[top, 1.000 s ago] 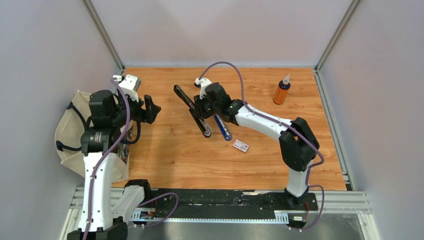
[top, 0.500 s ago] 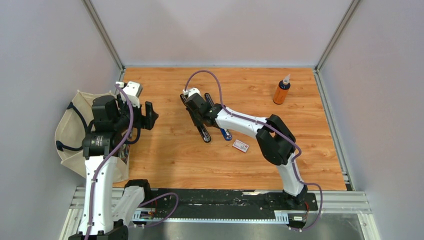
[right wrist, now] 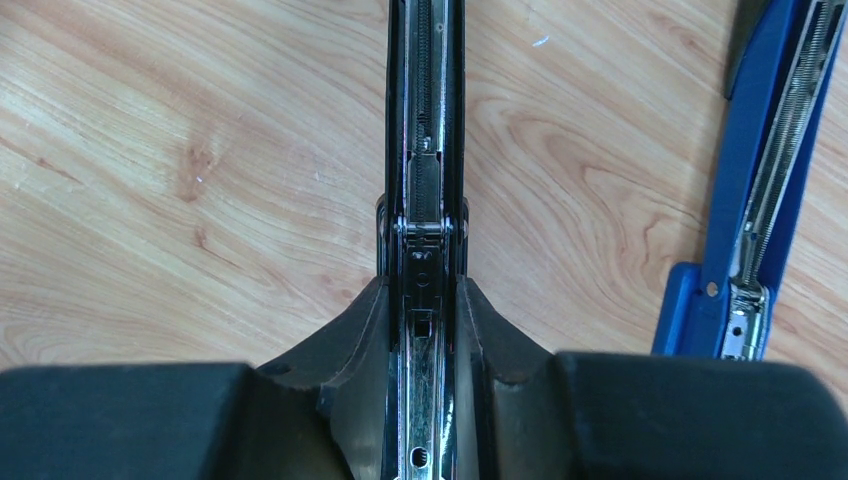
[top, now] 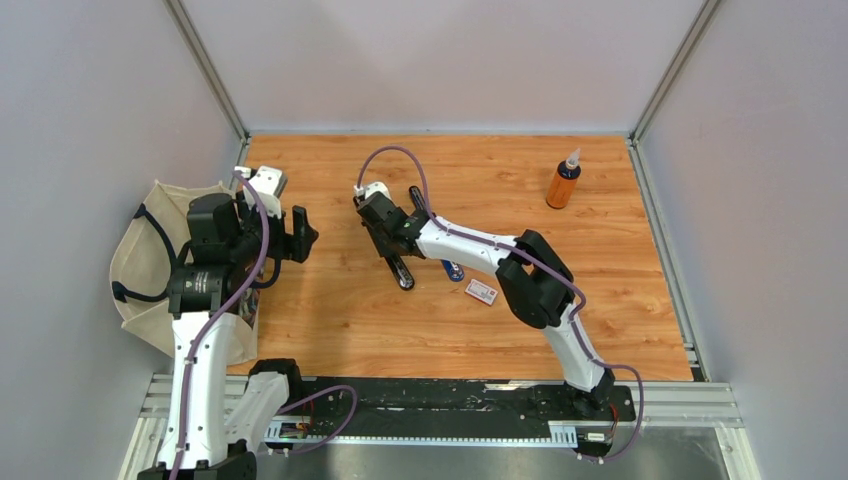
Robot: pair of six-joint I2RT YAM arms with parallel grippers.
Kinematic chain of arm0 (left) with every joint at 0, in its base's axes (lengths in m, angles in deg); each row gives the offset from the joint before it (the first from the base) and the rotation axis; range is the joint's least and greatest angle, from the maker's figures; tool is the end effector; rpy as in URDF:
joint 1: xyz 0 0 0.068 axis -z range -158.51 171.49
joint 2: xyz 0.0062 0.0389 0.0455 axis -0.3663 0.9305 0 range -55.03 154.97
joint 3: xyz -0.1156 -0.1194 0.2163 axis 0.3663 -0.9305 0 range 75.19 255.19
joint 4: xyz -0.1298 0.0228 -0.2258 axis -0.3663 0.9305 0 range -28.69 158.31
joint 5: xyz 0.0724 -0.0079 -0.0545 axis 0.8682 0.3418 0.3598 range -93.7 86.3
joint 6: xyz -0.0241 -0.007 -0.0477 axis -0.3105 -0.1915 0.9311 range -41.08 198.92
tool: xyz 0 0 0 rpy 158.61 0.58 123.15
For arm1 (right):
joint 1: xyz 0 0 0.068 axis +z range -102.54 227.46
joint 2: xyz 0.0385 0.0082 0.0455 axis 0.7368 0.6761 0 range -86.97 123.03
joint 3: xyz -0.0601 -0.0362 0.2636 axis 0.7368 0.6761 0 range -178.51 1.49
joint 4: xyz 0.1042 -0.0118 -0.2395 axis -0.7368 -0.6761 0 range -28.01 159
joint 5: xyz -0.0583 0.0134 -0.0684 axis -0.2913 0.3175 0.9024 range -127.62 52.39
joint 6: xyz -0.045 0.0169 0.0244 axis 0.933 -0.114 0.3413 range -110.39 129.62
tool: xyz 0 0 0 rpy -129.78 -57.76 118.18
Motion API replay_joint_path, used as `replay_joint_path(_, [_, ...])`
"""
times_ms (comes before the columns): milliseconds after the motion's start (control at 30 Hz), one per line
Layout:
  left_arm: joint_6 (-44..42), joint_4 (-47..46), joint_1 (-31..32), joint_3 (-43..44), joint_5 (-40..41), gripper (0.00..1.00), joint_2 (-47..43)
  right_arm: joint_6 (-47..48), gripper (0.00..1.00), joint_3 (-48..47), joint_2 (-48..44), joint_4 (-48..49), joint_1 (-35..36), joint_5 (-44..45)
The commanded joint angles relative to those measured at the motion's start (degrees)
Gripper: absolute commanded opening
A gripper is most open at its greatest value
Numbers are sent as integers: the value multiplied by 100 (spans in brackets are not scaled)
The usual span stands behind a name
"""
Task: Load the staples into the stapler
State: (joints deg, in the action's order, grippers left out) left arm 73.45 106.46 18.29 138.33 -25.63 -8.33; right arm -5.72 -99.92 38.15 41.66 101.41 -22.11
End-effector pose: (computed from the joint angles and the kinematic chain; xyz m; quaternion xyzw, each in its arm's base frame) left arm 0.1514 -0.0048 0.3811 0.1137 0.8426 -0.1254 0.5113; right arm 0.2950 0.3892 0.2017 -0.2664 0.8965 0.0832 0.3441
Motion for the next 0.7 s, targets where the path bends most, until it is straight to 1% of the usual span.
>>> replay_joint_path(0, [-77,-138,-31,-29,-48,86,-99,-181,0,-389,82,167,54,163])
replay_joint_path(367, [-50,-164,-31,-91,-65,86,-179,-233,0,-441,250,167,54,40])
replay_joint_path(667, [-33,-155,-40,-108,-127,87,-196,-251,0,-547,452,141,28,136])
